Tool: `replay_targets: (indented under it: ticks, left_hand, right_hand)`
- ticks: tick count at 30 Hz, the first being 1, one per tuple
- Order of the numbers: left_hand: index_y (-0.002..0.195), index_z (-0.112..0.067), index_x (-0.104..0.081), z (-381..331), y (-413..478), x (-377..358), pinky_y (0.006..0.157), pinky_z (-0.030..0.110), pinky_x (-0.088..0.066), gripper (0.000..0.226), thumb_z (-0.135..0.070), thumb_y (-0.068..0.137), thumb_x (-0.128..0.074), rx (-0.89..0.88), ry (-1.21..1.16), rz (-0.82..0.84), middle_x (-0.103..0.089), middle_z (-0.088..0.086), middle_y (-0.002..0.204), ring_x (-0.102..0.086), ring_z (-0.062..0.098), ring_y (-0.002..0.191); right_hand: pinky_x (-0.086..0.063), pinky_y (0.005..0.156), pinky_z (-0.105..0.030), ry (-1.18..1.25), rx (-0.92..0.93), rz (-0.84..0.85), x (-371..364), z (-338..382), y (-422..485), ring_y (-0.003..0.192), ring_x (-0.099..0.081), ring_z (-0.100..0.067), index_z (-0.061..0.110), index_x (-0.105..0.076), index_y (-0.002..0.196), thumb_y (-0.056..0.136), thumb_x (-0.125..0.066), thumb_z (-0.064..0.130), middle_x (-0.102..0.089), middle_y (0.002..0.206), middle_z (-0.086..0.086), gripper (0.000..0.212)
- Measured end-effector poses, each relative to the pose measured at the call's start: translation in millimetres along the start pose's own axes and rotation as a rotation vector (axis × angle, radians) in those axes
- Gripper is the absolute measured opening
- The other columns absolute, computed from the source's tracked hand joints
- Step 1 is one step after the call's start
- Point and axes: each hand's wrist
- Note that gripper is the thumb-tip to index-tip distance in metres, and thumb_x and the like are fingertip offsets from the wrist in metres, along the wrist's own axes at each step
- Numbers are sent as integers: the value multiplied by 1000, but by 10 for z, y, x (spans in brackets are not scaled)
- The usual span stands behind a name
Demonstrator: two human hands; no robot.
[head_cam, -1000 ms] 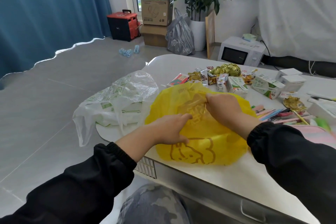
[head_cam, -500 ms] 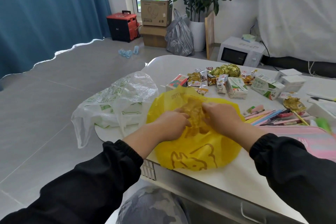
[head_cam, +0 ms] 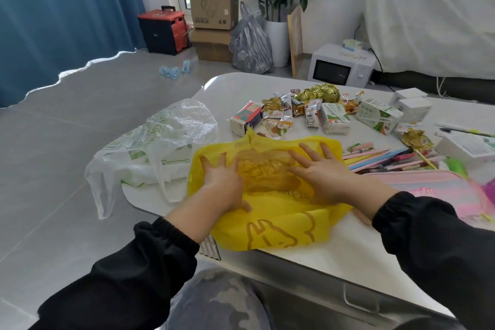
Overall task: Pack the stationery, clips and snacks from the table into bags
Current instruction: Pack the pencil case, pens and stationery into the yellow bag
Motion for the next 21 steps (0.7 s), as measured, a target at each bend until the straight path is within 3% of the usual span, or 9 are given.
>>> replay_targets:
  ticks: [4,6,7,9,11,14,16,18,21]
  left_hand:
    - [136,-24,-48,75,-63,-87,112,53,-15,71,-70,88,-23,-149,-173,-375,-39,2,148,-16,27,144]
    - [142,-28,-40,107,-43,-175,116,48,-11,82,-75,81,-14,-306,-167,-596,-30,0,154,-11,24,145]
    - [147,-32,-30,124,-13,-209,116,52,-4,86,-78,76,-11,-327,-156,-611,-16,-2,158,-1,24,147]
    - [149,-42,-2,133,100,-267,111,61,6,90,-84,72,-18,-263,-193,-484,14,-9,157,21,24,144]
    - [144,-50,13,103,219,-319,108,67,4,91,-85,71,-30,-208,-292,-322,24,-12,153,24,25,143]
    - [141,-54,16,41,332,-423,109,68,-2,93,-86,68,-32,-203,-419,-226,20,-6,157,16,26,145]
    - [140,-54,17,1,358,-483,109,67,-3,91,-85,70,-31,-184,-464,-219,17,-6,158,13,24,146]
    - [140,-53,18,-29,364,-511,109,66,-5,88,-85,71,-26,-144,-474,-231,13,-6,159,9,24,146]
    - [143,-51,16,-79,357,-556,110,66,-8,87,-86,68,-11,-47,-485,-236,8,-6,160,4,25,147]
  right_hand:
    - [11,110,-61,83,29,83,-62,65,170,145,16,-33,34,-6,152,94,-47,30,14,159,-3,70]
    - [11,111,-60,128,73,131,-53,69,277,145,15,-31,34,-4,152,95,-48,30,13,160,-1,72]
    - [10,112,-58,151,96,159,-35,62,323,146,14,-29,33,-3,152,94,-49,32,12,160,0,74]
    - [8,113,-56,193,124,217,-12,45,381,147,12,-25,33,-1,152,93,-52,41,10,160,3,78]
    - [3,115,-55,266,122,202,-13,43,369,147,4,-22,32,-8,152,88,-56,49,2,161,4,82]
    - [-11,117,-46,387,69,-195,-12,69,207,145,-17,-20,26,-36,145,83,-59,51,-25,156,2,70]
    - [-4,117,-44,245,4,-420,-34,72,58,146,-13,-23,24,-42,141,84,-51,58,-24,157,-2,67]
    - [7,116,-48,113,-64,-405,-120,69,-50,148,-2,-26,22,-32,146,86,-45,63,-10,160,-7,73]
    - [5,117,-46,220,-162,-264,-265,75,-47,148,4,-24,21,-20,150,89,-45,58,-1,161,-6,76]
Point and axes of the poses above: each hand's wrist, its own y-axis towards the middle knuckle, its own x-axis out of the back of the hand, z = x × y
